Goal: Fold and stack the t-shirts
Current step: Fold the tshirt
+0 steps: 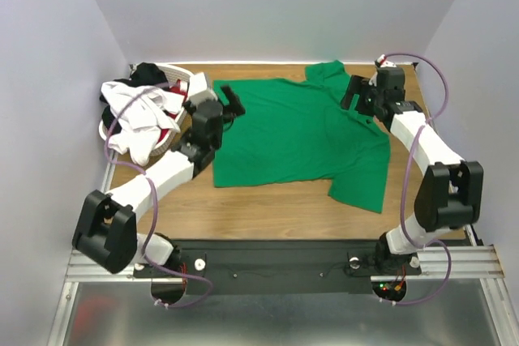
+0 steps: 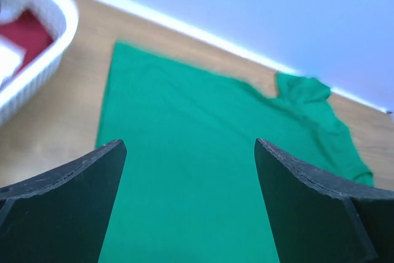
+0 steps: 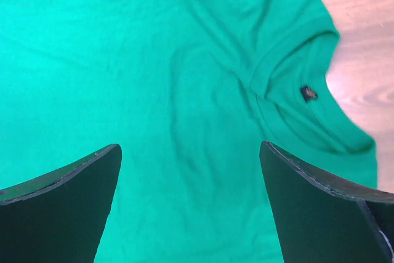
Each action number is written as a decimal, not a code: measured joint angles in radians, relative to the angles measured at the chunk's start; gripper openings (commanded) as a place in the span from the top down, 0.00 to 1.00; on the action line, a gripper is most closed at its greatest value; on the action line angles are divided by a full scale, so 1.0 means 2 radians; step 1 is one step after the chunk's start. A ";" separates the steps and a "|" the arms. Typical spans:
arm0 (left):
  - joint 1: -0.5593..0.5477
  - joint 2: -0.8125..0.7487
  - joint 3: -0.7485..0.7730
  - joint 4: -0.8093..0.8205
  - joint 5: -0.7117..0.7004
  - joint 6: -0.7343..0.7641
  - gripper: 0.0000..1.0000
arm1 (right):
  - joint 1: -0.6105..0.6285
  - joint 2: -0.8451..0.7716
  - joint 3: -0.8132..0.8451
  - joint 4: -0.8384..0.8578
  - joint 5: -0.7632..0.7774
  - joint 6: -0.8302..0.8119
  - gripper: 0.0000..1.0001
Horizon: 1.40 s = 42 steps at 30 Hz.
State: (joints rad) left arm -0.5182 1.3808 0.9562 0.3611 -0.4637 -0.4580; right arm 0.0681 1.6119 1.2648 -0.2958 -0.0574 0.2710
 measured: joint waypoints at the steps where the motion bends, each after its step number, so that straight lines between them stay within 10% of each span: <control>1: -0.005 -0.010 -0.024 0.007 -0.009 -0.012 0.03 | 0.000 -0.012 -0.009 0.005 0.001 0.001 0.00; 14: -0.052 0.027 -0.148 -0.132 -0.087 -0.207 0.05 | -0.004 -0.089 -0.157 0.018 0.027 0.007 0.00; 42: -0.082 -0.053 -0.242 -0.174 -0.067 -0.349 0.19 | -0.021 -0.096 -0.175 0.033 0.027 0.016 0.00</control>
State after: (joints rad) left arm -0.6819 1.2739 0.4717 0.0139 -0.5980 -1.1557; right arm 0.0254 1.4200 0.9142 -0.2306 -0.0025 0.3027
